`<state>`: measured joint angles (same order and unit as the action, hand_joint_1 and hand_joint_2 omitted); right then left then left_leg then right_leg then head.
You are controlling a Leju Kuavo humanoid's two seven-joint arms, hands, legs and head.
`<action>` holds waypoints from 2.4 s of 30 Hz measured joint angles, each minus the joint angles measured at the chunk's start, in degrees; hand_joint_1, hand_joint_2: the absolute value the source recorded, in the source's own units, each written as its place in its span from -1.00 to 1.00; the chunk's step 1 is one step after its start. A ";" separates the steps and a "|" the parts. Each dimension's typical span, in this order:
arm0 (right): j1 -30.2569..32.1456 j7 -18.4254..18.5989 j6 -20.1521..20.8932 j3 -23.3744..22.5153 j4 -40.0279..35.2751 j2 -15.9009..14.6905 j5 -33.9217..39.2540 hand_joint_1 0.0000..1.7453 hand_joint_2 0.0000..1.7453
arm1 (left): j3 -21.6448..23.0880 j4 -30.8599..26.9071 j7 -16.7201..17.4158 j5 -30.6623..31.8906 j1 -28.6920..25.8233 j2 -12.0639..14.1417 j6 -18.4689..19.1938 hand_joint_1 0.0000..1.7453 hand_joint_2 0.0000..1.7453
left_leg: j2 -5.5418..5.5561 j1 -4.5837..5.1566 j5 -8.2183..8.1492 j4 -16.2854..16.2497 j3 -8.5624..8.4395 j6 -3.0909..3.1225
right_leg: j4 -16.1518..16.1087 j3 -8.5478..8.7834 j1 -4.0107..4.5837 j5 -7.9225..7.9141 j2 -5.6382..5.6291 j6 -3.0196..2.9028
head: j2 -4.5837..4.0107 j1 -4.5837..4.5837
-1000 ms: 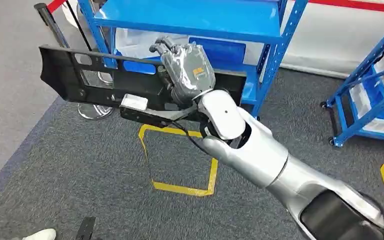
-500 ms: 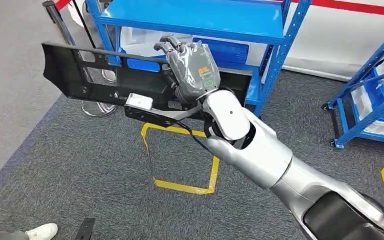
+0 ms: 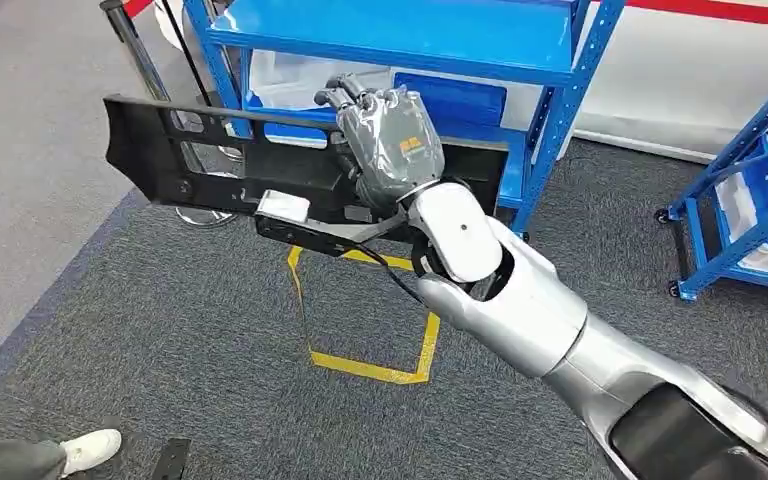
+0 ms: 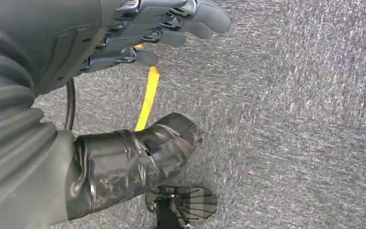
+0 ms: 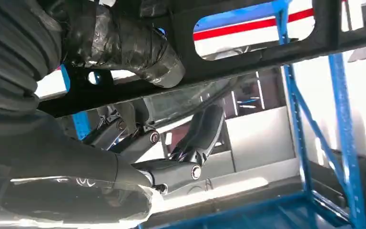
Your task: Take the parts from the cabinet and place them on the table.
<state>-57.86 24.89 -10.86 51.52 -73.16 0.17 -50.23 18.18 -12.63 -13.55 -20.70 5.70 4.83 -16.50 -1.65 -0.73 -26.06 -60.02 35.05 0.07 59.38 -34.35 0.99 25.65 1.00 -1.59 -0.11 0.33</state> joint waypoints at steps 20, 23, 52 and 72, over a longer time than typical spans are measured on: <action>0.61 0.33 0.11 -0.11 -1.22 -1.62 -0.20 1.00 1.00 | 0.98 0.00 -0.88 0.00 -0.22 0.04 0.04 -1.00 1.00 | 4.33 -1.37 1.59 1.13 1.34 -1.53 | 0.84 -0.77 -1.82 0.15 -2.81 1.47 | 0.02 0.31; 0.51 0.37 0.11 -0.11 -1.51 -1.64 -0.66 1.00 1.00 | 0.98 0.00 -0.74 0.04 -0.04 0.04 0.17 -1.00 1.00 | 2.26 -1.31 -2.81 -5.48 4.20 -1.87 | 0.44 -0.66 -1.86 -0.22 -1.93 0.36 | 0.00 -0.17; 0.64 0.83 0.59 -1.48 -4.39 -3.04 -1.05 1.00 1.00 | 1.09 0.00 -1.95 -0.87 -0.21 0.72 2.18 -1.00 1.00 | 4.76 -0.72 0.70 0.45 1.76 -0.79 | -0.57 -0.22 -1.65 -0.68 -2.24 0.65 | 0.00 -0.13; 2.90 1.51 1.75 -2.67 -7.23 -4.72 -2.03 1.00 1.00 | 2.30 0.00 -2.34 -0.90 -0.25 0.85 1.83 -1.00 1.00 | 3.38 -0.20 1.87 1.63 1.30 1.67 | 17.54 -8.04 -1.15 8.53 -0.63 2.63 | 0.00 -0.52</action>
<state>-54.96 26.40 -9.11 48.85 -80.39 -4.55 -52.26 20.48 -12.63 -15.89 -21.59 5.45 5.68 -14.67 1.73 -0.93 -24.18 -58.39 36.35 1.74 76.92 -42.39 -0.17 34.18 0.37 1.03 -0.11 -0.20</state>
